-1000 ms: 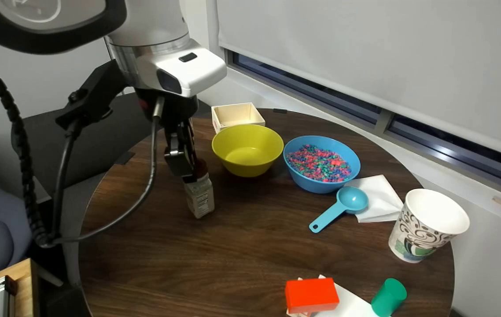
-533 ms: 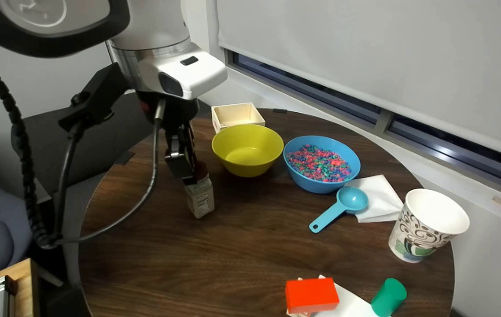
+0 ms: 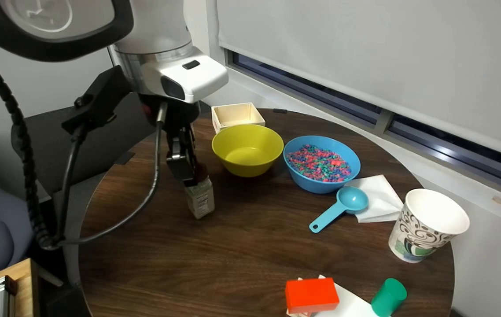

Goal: Put the cap on the spice bottle

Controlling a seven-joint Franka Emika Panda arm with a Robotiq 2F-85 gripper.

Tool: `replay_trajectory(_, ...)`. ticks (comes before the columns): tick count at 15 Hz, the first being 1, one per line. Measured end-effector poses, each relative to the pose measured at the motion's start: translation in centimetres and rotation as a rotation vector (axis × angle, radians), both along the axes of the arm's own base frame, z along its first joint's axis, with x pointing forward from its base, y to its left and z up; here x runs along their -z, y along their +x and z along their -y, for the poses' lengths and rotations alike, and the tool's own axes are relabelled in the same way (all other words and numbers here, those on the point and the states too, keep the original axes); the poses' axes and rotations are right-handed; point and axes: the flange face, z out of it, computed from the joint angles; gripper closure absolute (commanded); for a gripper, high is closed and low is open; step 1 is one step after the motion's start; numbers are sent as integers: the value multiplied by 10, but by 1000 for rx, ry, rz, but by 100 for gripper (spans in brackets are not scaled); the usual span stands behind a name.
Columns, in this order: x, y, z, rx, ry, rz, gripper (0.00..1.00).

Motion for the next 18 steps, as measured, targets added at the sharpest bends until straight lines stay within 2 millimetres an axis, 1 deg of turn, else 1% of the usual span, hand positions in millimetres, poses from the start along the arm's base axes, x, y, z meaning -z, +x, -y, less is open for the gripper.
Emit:
replay_trajectory(6, 0, 1, 0, -2, -10, 9, 76)
replay_trajectory(7, 0, 1, 0, -3, -10, 9, 44)
replay_trajectory(8, 0, 2, 0, -3, -10, 9, 24)
replay_trajectory(10, 1, 1, 0, -2, -10, 7, 12)
replay_trajectory(11, 2, 2, 0, -2, -10, 5, 3)
replay_trajectory(12, 3, 2, 1, -2, -9, 3, 0)
replay_trajectory(15, 3, 2, 1, -2, -9, 2, 0)
replay_trajectory(18, -1, 3, 1, -3, -12, 12, 0)
